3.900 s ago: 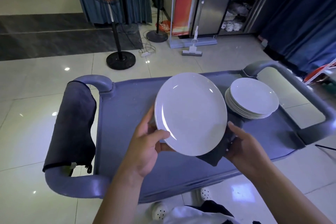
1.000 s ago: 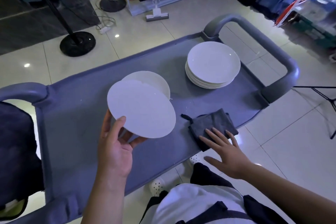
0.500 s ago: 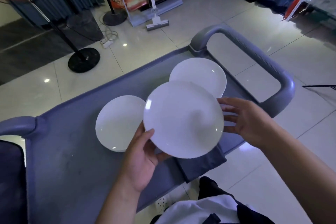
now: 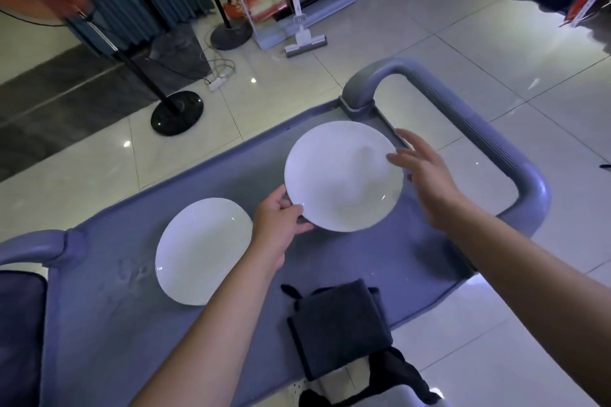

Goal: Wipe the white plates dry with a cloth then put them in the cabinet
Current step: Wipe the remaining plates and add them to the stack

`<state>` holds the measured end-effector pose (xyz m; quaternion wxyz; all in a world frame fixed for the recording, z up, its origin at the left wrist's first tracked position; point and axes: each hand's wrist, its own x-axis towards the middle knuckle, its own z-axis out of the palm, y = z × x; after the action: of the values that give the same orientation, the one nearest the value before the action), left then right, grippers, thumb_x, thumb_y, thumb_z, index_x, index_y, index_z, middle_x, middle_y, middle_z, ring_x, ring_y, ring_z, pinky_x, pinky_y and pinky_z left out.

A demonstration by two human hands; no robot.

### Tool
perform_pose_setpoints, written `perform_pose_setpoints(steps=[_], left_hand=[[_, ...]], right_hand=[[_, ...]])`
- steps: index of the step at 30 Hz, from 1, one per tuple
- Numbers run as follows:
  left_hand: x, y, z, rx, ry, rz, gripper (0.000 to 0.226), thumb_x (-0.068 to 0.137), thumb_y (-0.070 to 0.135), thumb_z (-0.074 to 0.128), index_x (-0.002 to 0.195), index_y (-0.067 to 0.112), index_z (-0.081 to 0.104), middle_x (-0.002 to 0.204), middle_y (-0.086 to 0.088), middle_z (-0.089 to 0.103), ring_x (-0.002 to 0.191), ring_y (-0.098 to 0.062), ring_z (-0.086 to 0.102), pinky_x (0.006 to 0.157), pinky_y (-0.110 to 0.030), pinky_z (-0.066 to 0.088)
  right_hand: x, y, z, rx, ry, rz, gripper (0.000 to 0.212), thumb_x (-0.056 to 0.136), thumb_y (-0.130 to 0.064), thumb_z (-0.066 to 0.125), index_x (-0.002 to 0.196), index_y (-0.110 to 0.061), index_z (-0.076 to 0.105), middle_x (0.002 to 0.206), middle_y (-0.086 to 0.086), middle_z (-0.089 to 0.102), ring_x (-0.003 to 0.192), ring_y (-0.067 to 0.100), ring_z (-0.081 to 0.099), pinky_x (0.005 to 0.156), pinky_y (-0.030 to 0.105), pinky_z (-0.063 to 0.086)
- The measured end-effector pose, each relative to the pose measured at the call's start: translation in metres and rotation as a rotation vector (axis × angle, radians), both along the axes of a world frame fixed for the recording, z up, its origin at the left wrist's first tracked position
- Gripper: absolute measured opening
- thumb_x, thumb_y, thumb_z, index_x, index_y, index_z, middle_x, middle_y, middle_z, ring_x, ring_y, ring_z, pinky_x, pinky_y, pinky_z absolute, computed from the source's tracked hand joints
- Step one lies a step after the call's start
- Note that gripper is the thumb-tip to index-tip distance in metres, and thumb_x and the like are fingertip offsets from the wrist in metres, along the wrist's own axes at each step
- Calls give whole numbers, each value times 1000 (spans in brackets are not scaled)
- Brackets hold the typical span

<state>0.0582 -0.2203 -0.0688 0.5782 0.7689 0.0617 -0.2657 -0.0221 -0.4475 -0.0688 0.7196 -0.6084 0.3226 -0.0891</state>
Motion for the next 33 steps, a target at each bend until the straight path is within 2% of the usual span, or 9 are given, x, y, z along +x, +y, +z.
perform_pose_setpoints(steps=[5,9,13,18,22,25,29,31,33], left_hand=[[7,-12,-10,206,-30,-57,57,95,-2,49,144,26,57,87,-2,66,81,-20,72,70,-32,64],[6,-12,-14,338,-83,-137,56,96,8,46,141,39,53,86,0,57,65,-15,65,81,-45,64],[9,-5,-13,462,-125,-272,50,97,25,46,144,44,45,119,-5,50,92,-29,63,88,-49,60],[8,34,-8,395,-131,-250,72,100,40,58,161,38,21,163,3,24,147,-22,33,119,-44,34],[2,115,-15,399,-224,-70,71,99,30,63,160,29,28,161,4,34,148,-17,32,119,-34,28],[0,186,-29,474,-247,141,70,95,23,68,157,20,35,158,-3,41,145,-23,37,118,-39,32],[1,247,-55,444,-192,237,47,81,27,76,122,28,52,123,0,60,117,-27,58,94,-43,49],[2,262,-73,379,-146,210,52,72,44,73,118,31,52,120,2,63,110,-22,61,93,-46,53],[1,265,-84,298,-153,192,52,72,47,68,121,37,53,119,7,65,107,-15,63,92,-44,54]], right_hand=[[5,3,-29,-64,-26,60,68,81,-23,72,142,-44,49,137,-10,57,124,10,56,103,32,47],[-6,9,-46,-417,63,206,73,85,-29,70,148,-49,39,161,-8,34,145,14,36,118,43,33],[-7,13,-53,-790,270,424,70,91,-32,66,154,-37,35,169,-2,-4,155,26,8,122,51,18],[-6,40,-22,-972,277,365,66,93,-33,64,153,-35,36,169,4,4,155,28,-2,121,52,9],[-10,110,16,-804,-10,328,42,93,-21,67,134,-22,59,141,-4,51,134,13,41,107,31,36],[0,173,13,-549,55,509,41,92,-18,69,132,-19,61,121,-7,61,107,8,58,92,22,43],[36,228,-21,-239,327,509,62,92,-17,71,148,-11,44,130,6,53,115,24,57,93,39,49],[55,246,-31,-110,387,394,47,92,-8,69,136,-1,54,111,10,56,96,25,55,79,38,46],[65,259,-34,-70,418,285,13,90,3,65,103,1,68,80,9,57,71,22,47,57,29,41]])
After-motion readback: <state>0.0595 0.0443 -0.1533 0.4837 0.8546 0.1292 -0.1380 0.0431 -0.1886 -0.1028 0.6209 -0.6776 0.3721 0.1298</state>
